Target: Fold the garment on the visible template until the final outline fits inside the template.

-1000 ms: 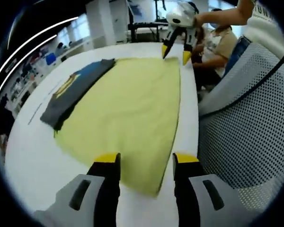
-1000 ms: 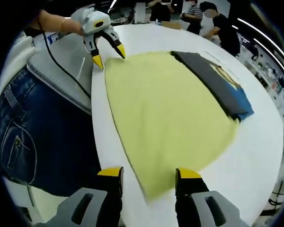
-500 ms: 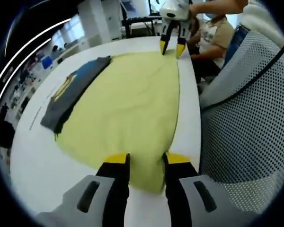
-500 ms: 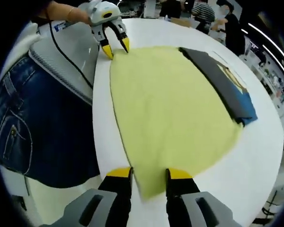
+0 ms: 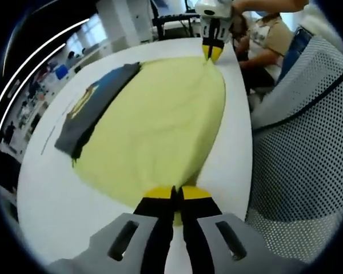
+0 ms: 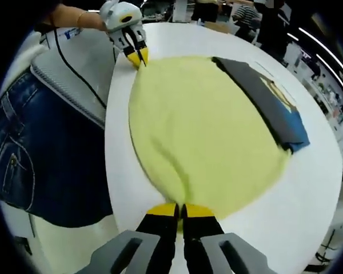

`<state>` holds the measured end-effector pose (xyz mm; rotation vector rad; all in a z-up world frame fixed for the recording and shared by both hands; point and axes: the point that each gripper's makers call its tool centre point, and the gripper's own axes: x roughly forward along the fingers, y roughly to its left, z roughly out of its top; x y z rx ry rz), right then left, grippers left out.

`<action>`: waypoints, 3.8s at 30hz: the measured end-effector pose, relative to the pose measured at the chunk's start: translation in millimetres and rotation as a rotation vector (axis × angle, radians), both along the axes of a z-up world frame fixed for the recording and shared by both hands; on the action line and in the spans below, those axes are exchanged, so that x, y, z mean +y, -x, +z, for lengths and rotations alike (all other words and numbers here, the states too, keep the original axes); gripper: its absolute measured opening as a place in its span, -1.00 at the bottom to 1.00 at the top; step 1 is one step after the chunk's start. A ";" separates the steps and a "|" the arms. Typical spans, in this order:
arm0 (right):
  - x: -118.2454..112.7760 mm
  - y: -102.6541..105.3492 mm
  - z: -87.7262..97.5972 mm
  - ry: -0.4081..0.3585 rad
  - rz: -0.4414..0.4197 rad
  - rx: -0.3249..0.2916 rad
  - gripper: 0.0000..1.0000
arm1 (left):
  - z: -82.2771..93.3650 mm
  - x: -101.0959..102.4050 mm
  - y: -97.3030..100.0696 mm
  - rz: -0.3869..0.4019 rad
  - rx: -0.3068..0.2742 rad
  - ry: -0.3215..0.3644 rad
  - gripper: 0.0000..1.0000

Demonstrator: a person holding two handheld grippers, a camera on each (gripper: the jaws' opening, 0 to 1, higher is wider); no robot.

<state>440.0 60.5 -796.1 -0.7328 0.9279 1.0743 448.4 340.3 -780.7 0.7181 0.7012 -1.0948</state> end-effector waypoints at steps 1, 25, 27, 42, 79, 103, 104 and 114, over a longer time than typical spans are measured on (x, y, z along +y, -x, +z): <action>0.1 -1.3 3.1 -0.009 -0.009 -0.001 -1.00 | 1.4 0.0 -0.9 0.008 0.001 0.003 -0.99; -0.6 -8.0 64.6 -0.060 -0.025 -0.026 -1.00 | 57.8 5.5 -11.9 0.086 -0.018 0.052 -0.99; -0.1 -6.8 67.8 -0.056 -0.012 -0.027 -1.00 | 60.9 5.7 -10.6 0.076 -0.021 0.049 -0.99; 11.1 9.5 101.9 -0.092 0.050 -0.014 -1.00 | 89.3 15.6 -6.9 0.104 0.022 0.092 -0.99; 9.9 35.8 151.7 -0.041 0.177 -0.015 -1.00 | 125.3 14.7 35.2 0.108 0.178 0.083 -0.99; 14.7 -45.3 164.7 -0.029 0.055 -0.241 -1.00 | 146.5 12.9 -41.2 0.168 0.003 0.093 -0.99; 15.1 -46.9 165.3 -0.032 0.052 -0.247 -1.00 | 147.1 13.3 -45.9 0.175 -0.006 0.092 -0.99; 14.5 -80.4 167.1 -0.043 0.013 -0.324 -1.00 | 151.9 16.0 -72.4 0.237 -0.035 0.160 -0.99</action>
